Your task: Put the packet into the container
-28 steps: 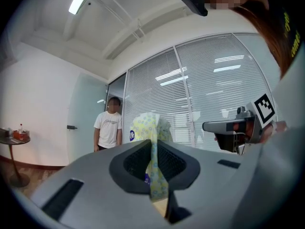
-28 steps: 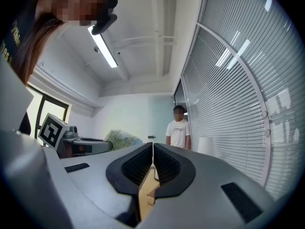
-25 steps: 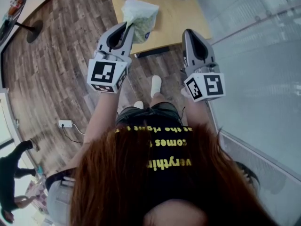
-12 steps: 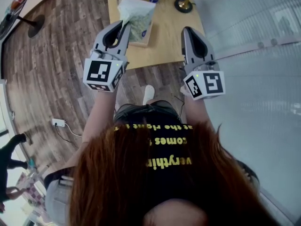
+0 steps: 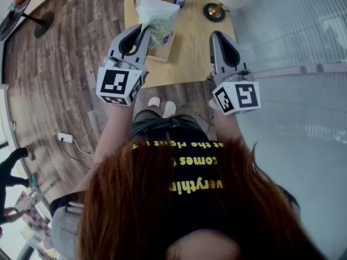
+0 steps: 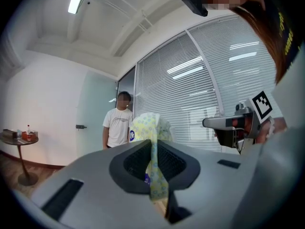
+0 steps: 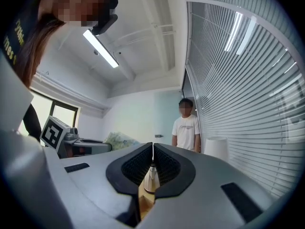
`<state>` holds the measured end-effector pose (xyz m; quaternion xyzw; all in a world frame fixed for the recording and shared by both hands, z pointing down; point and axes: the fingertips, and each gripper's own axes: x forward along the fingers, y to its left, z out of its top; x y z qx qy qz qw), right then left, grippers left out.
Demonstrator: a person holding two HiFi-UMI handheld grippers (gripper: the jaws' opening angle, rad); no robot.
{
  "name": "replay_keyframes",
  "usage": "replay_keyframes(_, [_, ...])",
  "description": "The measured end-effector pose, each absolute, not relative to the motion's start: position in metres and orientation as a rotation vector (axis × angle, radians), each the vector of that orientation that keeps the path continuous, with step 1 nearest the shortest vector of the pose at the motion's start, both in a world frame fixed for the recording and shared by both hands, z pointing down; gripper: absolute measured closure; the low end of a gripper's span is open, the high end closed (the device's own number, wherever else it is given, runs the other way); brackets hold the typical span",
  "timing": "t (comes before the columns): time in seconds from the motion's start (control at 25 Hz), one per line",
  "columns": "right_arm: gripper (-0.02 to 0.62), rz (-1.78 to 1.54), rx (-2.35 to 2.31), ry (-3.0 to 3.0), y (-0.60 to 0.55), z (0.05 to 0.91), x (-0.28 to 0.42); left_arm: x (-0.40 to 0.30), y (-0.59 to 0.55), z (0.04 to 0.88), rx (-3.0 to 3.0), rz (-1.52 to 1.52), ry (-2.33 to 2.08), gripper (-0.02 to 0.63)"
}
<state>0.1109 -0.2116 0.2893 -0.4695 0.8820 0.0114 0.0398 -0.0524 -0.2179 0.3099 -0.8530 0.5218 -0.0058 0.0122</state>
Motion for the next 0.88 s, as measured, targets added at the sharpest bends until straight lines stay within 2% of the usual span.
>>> replay_keyframes(0.88, [0.578, -0.036, -1.524, 2.690, -0.256, 0.307, 0.106, -0.057, -0.276, 0.336, -2.754, -0.099, 1.571, 0.577])
